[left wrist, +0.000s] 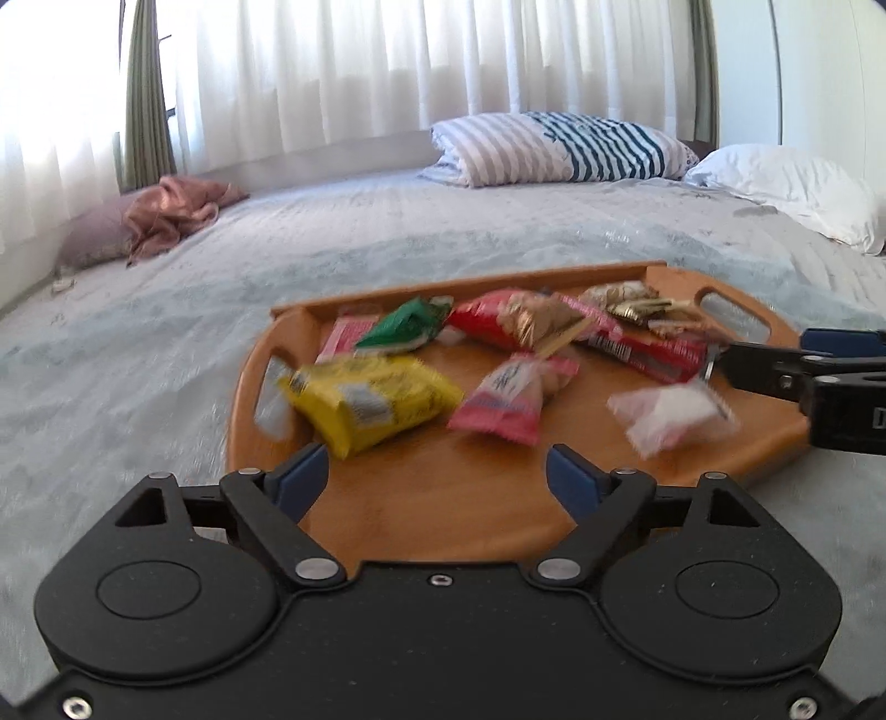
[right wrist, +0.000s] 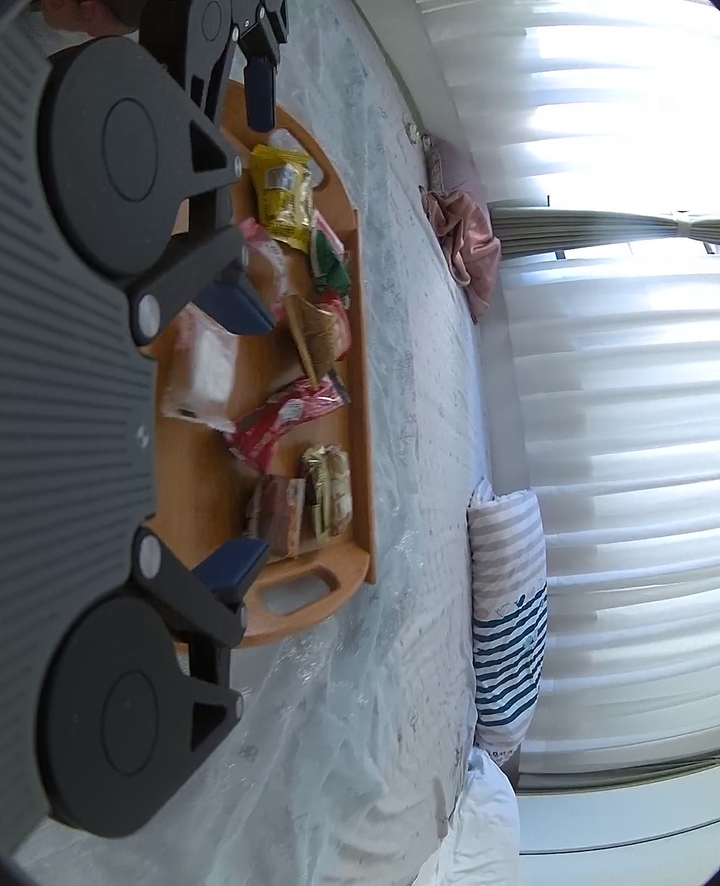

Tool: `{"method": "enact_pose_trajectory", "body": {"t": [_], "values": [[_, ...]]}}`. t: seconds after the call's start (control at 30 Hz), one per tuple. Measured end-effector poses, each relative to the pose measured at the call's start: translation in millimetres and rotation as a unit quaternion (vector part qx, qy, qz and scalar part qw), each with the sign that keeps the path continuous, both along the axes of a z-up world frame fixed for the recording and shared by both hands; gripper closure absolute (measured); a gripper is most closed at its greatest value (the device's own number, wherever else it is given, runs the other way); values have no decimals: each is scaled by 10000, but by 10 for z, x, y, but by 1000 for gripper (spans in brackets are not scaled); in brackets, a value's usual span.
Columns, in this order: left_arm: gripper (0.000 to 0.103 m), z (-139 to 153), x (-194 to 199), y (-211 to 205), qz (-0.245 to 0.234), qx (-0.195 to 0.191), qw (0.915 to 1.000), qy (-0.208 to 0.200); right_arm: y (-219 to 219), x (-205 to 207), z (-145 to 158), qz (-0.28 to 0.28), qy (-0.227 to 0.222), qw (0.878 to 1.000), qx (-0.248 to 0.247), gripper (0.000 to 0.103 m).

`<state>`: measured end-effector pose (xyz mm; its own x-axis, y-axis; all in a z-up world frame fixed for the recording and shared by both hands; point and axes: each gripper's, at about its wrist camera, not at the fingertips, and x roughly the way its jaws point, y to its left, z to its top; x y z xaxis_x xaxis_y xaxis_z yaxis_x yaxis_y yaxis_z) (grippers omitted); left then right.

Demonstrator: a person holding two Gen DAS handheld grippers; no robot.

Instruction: Organize snacks

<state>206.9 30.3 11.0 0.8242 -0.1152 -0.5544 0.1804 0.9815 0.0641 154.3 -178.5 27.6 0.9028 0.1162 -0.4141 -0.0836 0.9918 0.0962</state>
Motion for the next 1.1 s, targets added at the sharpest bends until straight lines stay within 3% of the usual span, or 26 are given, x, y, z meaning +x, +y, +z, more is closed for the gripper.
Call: {"method": "enact_pose_trajectory", "body": {"t": [0.23,0.37,0.43,0.7,1.1], "values": [[14,-18,-247,282,277,-654,9975,-16,13,-254,-61,-118,163,9998,-34,12],[11,-36,-471,141,126,55,9998,-160,14,-400,-102,-150,203,9997,-57,12],[10,-57,-560,64,38,233,9996,-126,16,-449,-120,-165,281,9994,-73,11],[10,-73,-672,-29,-45,-180,9996,234,33,-525,-181,-188,481,9985,-156,6],[0,-197,-575,-27,246,-143,9978,599,72,-387,-360,-212,1009,9942,-296,0]]}}
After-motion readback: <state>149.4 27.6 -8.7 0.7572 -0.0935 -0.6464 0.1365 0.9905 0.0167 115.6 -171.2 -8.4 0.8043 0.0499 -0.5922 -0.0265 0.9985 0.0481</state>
